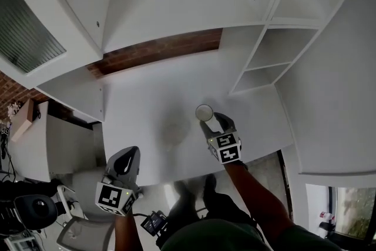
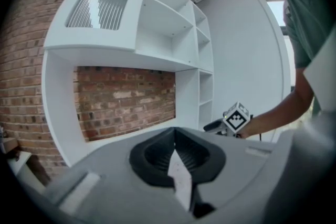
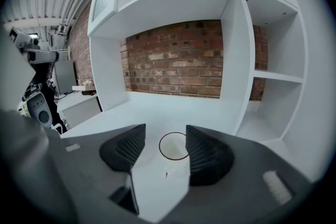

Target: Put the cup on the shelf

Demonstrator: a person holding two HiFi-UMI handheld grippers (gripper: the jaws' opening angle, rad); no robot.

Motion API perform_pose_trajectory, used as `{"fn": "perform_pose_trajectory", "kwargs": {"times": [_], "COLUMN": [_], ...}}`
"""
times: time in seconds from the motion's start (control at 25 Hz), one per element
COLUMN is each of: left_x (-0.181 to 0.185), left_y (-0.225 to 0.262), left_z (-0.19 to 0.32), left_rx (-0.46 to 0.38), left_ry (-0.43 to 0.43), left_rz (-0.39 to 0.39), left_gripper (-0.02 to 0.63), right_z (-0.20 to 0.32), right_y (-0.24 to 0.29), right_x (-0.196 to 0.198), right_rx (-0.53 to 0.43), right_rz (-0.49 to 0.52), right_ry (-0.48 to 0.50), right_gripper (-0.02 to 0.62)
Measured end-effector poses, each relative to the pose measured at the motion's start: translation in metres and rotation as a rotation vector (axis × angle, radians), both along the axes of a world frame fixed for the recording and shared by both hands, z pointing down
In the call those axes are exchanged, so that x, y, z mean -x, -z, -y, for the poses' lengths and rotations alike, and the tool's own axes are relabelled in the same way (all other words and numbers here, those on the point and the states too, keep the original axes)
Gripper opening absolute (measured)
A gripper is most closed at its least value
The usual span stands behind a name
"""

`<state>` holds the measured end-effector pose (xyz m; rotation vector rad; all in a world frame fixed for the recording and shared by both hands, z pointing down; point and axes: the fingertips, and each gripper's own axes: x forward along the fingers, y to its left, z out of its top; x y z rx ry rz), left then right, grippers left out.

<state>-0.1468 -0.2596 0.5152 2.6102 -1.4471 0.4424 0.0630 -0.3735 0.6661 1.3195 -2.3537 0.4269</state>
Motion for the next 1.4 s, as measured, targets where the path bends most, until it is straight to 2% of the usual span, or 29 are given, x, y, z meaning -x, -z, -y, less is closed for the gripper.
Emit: {"fn": "perform_pose_trajectory", "kwargs": {"times": [0.16, 0.44, 0.92, 1.04, 1.4], "left_x": [0.009, 0.017, 0.018, 0.019, 0.022], "left_y": [-0.016, -0.039, -0.070, -0.072, -0.072], "left_z": [0.000, 0.008, 0.016, 0.019, 0.021], "left_rx": [0.037, 0.068, 0.120, 0.122, 0.122], "left_ry": [0.010, 0.009, 0.008, 0.011, 0.015], "left_rz": [0.000, -0.002, -0.024, -0.012, -0.028], "left_gripper": [0.002, 0.002, 0.002, 0.002, 0.002], "right_z": [0.013, 0.033, 0.056, 0.059, 0.052], "right_y": [-0.026, -0.076, -0.121, -0.121, -0.117], "right_x": [0.005, 0.009, 0.012, 0.013, 0.013], "right_rx": [0.026, 0.090, 0.096, 0.076, 0.077], "right_rz": [-0.012, -0.070, -0.126, -0.139, -0.126], "right_ry": [-0.008, 0.002, 0.023, 0.028, 0.027], "right_gripper": [0.363, 0.463, 0.471, 0.399, 0.394]}}
